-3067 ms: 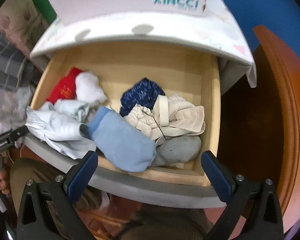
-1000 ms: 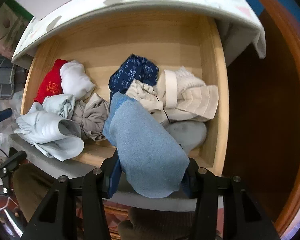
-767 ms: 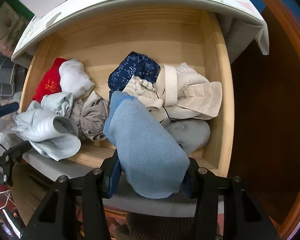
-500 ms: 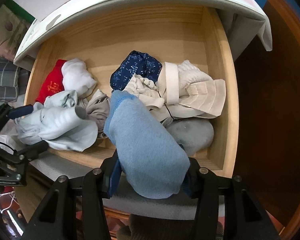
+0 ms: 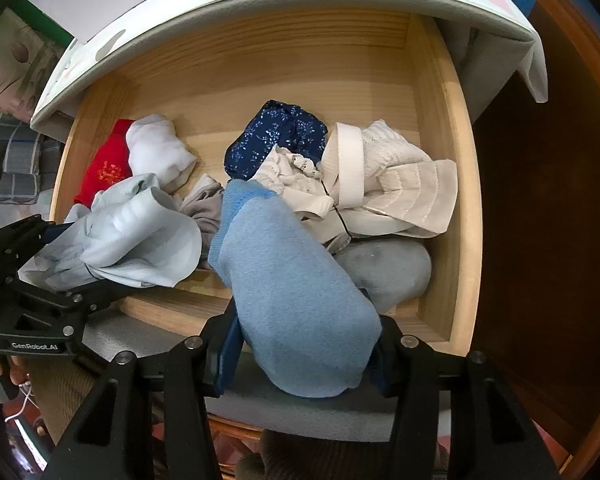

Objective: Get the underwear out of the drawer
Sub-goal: 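Grasp the pale blue garment with the left gripper and lift it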

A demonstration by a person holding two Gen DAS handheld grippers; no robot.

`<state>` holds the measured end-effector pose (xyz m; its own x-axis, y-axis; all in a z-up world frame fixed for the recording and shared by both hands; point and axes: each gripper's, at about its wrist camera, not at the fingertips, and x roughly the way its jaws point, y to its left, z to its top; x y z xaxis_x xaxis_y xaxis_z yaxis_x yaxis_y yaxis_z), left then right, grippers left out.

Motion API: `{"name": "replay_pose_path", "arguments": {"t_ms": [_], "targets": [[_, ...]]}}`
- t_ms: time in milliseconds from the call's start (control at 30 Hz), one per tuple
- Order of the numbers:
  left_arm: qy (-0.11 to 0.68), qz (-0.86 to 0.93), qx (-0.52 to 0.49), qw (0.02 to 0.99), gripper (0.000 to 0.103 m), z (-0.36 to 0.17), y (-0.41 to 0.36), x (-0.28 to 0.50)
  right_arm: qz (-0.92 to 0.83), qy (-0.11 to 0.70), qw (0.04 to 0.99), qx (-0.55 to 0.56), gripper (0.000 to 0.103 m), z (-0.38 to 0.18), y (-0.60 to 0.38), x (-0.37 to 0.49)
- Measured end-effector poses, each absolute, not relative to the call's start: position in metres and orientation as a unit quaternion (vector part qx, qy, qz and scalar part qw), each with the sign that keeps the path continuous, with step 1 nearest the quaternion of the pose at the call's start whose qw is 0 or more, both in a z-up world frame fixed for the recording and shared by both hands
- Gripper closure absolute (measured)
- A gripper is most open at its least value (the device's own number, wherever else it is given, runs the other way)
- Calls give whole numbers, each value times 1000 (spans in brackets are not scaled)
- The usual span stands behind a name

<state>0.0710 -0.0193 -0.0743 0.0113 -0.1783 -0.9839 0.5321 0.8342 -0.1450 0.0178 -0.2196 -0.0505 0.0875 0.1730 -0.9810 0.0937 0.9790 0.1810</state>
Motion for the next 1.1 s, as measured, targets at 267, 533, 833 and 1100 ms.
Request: {"name": "replay_pose_path", "arguments": {"t_ms": [267,533,833,1100], "targets": [[638,-269,123,711,42,-57,-14,62,29,674,731,103,53,-52,-219,19],[624,-273,92,727,55,-38,-2,62,32,672,732,109,53,-51,-219,19],[610,-268,44,744,55,-20,20,58,33,659,744,104,56,-46,-219,17],[596,-255,4,761,55,-5,31,54,24,639,761,109,58,-39,-219,13]]}}
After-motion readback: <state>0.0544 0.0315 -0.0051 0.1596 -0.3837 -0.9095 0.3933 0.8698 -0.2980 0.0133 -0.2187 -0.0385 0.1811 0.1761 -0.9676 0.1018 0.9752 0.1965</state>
